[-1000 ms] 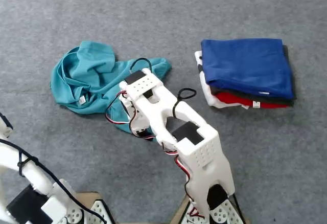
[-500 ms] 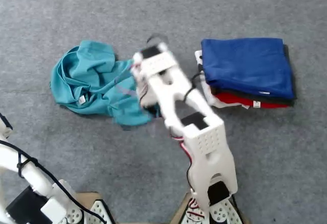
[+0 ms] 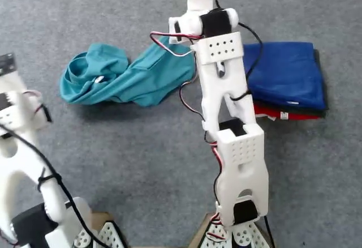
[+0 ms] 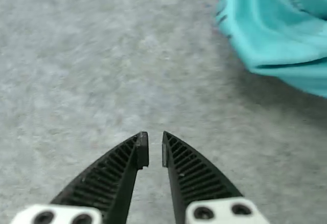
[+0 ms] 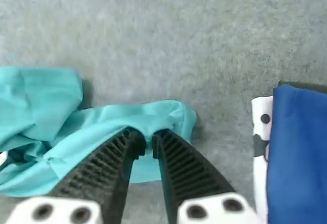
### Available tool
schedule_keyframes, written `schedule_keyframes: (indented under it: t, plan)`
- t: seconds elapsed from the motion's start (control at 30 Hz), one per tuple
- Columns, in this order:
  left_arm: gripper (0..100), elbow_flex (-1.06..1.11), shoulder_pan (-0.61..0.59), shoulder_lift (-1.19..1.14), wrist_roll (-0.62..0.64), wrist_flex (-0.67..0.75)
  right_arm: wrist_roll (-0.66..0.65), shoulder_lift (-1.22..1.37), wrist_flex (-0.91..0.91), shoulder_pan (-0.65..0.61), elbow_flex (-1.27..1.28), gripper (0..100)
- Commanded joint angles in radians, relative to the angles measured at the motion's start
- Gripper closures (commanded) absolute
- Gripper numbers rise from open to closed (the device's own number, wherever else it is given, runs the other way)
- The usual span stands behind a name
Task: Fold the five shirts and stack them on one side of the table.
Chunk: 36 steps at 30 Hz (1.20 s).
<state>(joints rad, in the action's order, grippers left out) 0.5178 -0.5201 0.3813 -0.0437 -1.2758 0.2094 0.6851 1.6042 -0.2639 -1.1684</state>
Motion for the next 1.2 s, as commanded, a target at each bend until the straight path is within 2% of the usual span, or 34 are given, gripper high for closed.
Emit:
schedule_keyframes:
  t: [0.0,0.2,0.3,0.67,0.73,0.87,1.1,1.17]
  plan:
    - [92,-0.025,0.125,0.021,0.087,0.058,-0.138,0.007,0.018,-0.006,-0.041,98.3]
    - [92,-0.022,0.242,0.02,0.167,0.227,-0.546,0.024,0.163,-0.057,-0.027,98.3]
    - [92,-0.015,0.248,-0.012,0.203,0.302,-0.631,0.015,0.163,-0.043,0.033,98.3]
    - [92,-0.097,0.325,-0.264,0.21,0.33,-0.647,-0.031,0.163,-0.038,0.074,98.3]
    - [92,-0.125,0.34,-0.307,0.249,0.333,-0.647,-0.031,0.163,-0.038,0.074,98.3]
    - [92,-0.18,0.34,-0.388,0.318,0.333,-0.649,-0.031,0.163,-0.038,0.074,98.3]
    - [93,-0.232,0.338,-0.499,0.321,0.327,-0.649,-0.03,0.163,-0.038,0.076,98.3]
    - [97,-0.232,0.337,-0.506,0.318,0.325,-0.649,-0.03,0.163,-0.04,0.076,98.3]
